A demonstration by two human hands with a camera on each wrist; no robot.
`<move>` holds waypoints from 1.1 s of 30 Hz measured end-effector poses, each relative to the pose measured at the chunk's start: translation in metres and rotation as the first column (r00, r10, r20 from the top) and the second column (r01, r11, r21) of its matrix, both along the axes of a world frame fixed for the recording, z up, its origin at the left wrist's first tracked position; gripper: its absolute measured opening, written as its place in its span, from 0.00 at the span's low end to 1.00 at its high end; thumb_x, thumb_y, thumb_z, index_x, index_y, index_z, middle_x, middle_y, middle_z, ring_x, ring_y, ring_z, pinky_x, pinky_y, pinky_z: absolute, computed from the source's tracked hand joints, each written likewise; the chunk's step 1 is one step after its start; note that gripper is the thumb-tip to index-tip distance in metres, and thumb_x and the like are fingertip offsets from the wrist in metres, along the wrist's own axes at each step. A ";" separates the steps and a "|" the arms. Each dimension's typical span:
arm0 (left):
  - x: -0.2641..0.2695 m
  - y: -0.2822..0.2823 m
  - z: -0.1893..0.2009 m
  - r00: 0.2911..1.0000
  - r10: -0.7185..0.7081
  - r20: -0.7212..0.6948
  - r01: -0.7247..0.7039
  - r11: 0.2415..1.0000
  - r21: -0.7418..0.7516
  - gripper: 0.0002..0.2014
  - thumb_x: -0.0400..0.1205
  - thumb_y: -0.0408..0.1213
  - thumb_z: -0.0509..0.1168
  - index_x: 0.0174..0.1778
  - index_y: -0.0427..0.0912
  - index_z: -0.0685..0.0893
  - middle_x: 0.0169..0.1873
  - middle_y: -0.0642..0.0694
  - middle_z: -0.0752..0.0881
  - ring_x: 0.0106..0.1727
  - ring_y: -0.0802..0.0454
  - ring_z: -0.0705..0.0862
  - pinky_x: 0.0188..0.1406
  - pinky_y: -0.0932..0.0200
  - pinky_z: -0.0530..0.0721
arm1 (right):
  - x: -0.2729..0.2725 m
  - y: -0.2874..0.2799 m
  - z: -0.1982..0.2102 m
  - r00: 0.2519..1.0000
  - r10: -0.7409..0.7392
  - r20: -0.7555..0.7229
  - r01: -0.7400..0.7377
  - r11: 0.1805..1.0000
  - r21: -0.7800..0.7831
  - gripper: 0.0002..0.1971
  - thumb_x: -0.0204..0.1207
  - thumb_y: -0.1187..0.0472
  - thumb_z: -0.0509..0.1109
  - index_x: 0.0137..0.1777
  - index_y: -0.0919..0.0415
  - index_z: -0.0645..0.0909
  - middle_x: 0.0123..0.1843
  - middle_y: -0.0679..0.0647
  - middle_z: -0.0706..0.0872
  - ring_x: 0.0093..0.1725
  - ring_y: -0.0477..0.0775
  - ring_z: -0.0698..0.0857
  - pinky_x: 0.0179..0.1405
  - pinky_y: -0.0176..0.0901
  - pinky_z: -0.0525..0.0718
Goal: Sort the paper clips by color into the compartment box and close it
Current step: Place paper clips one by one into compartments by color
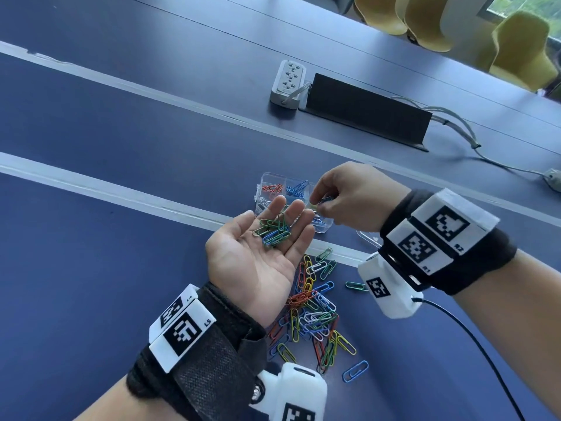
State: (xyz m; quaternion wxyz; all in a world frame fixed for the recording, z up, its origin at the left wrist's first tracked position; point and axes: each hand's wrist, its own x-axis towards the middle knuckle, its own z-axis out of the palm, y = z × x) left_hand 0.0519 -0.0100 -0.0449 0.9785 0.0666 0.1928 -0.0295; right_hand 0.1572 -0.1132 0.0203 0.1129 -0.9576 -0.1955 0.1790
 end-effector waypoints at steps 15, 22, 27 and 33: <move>0.001 0.001 -0.001 1.000 0.008 0.003 -0.008 1.000 0.011 0.19 0.83 0.42 0.49 0.51 0.35 0.82 0.48 0.34 0.87 0.52 0.36 0.87 0.58 0.45 0.82 | -0.005 -0.011 0.009 0.997 0.050 0.055 -0.055 0.994 0.090 0.14 0.71 0.71 0.64 0.46 0.53 0.87 0.34 0.45 0.85 0.32 0.39 0.80 0.30 0.21 0.76; 0.001 -0.001 -0.001 1.000 0.002 0.006 -0.002 1.000 0.029 0.19 0.83 0.42 0.49 0.50 0.35 0.82 0.47 0.34 0.87 0.50 0.36 0.87 0.57 0.45 0.83 | -0.014 -0.014 0.007 0.995 0.093 0.029 -0.089 0.988 -0.124 0.15 0.71 0.67 0.60 0.36 0.49 0.86 0.26 0.44 0.77 0.30 0.44 0.75 0.30 0.35 0.72; 0.000 -0.002 -0.001 1.000 -0.001 0.009 0.001 0.999 0.039 0.19 0.83 0.42 0.49 0.51 0.35 0.82 0.46 0.34 0.87 0.49 0.36 0.87 0.57 0.45 0.83 | -0.011 -0.016 0.004 0.998 0.028 0.060 -0.025 0.998 -0.063 0.16 0.72 0.69 0.58 0.43 0.51 0.86 0.38 0.50 0.81 0.42 0.51 0.77 0.43 0.34 0.70; 0.001 -0.003 -0.002 1.000 -0.012 0.010 0.011 0.999 0.042 0.19 0.83 0.42 0.49 0.52 0.35 0.82 0.47 0.34 0.87 0.50 0.36 0.87 0.58 0.45 0.82 | -0.012 -0.018 0.002 0.996 0.018 0.087 -0.015 0.999 -0.036 0.17 0.73 0.69 0.56 0.47 0.52 0.84 0.32 0.45 0.77 0.36 0.50 0.75 0.35 0.36 0.68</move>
